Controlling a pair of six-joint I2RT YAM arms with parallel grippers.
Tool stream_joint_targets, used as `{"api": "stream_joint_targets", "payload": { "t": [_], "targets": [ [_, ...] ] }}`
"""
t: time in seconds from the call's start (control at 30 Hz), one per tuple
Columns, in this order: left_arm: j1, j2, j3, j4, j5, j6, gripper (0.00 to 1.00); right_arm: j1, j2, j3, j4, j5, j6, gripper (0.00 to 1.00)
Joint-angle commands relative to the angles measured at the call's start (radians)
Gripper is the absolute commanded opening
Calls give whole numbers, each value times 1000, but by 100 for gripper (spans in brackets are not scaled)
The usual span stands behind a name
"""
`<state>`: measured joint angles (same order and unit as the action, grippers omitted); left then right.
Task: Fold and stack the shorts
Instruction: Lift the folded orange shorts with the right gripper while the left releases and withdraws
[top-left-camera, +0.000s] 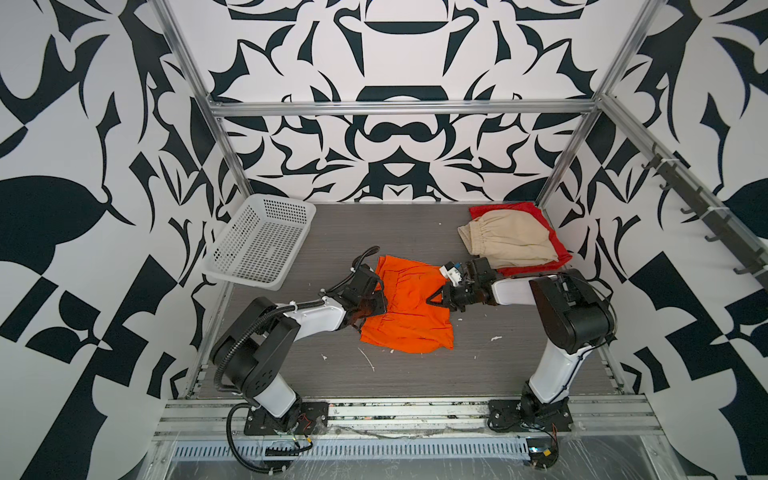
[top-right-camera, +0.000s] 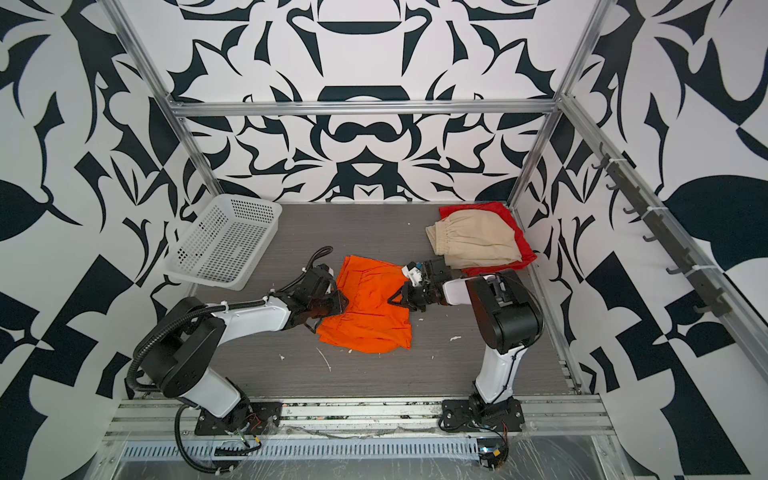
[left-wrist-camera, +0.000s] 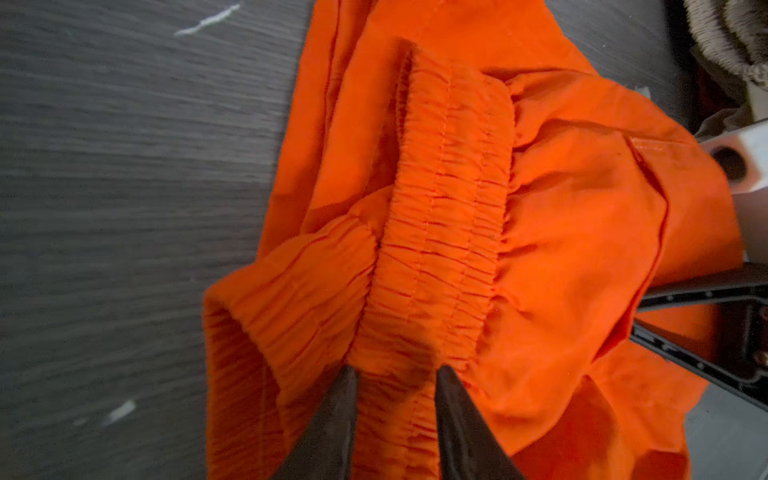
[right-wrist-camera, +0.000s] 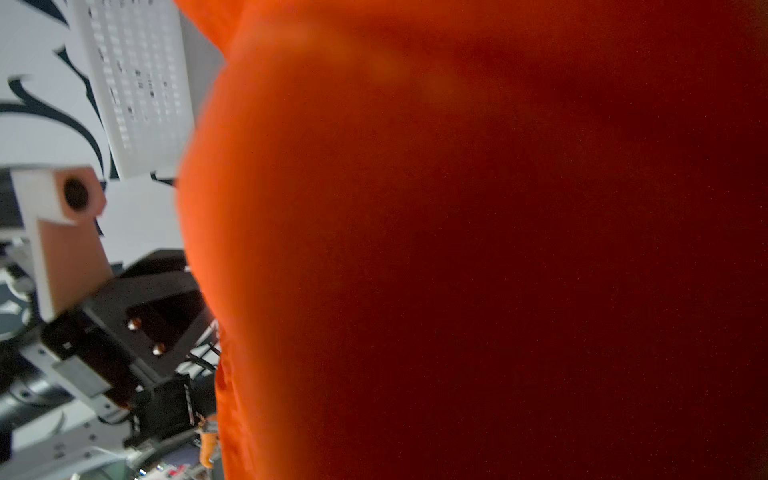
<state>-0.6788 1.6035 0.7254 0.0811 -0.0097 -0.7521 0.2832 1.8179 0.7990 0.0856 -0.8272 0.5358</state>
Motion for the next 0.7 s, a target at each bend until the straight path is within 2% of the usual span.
{"api": "stream_joint_targets", "payload": {
  "t": [0.0,0.13,0.3,0.5,0.67],
  "targets": [
    [1,-4,-5,-100,10,-15,37,5,-74,95,-198,107,-107,7],
    [1,-39,30,-126,3,-8,39,5,-119,267,-529,294,-278,1],
    [1,-80,97,-191,-20,18,41,6,-114,509,-806,514,-433,0],
    [1,-133,130,-253,-74,43,42,5,-37,805,-1019,732,-571,0],
    [0,-161,132,-294,-117,50,42,5,53,1016,-1127,855,-642,0]
  ]
}}
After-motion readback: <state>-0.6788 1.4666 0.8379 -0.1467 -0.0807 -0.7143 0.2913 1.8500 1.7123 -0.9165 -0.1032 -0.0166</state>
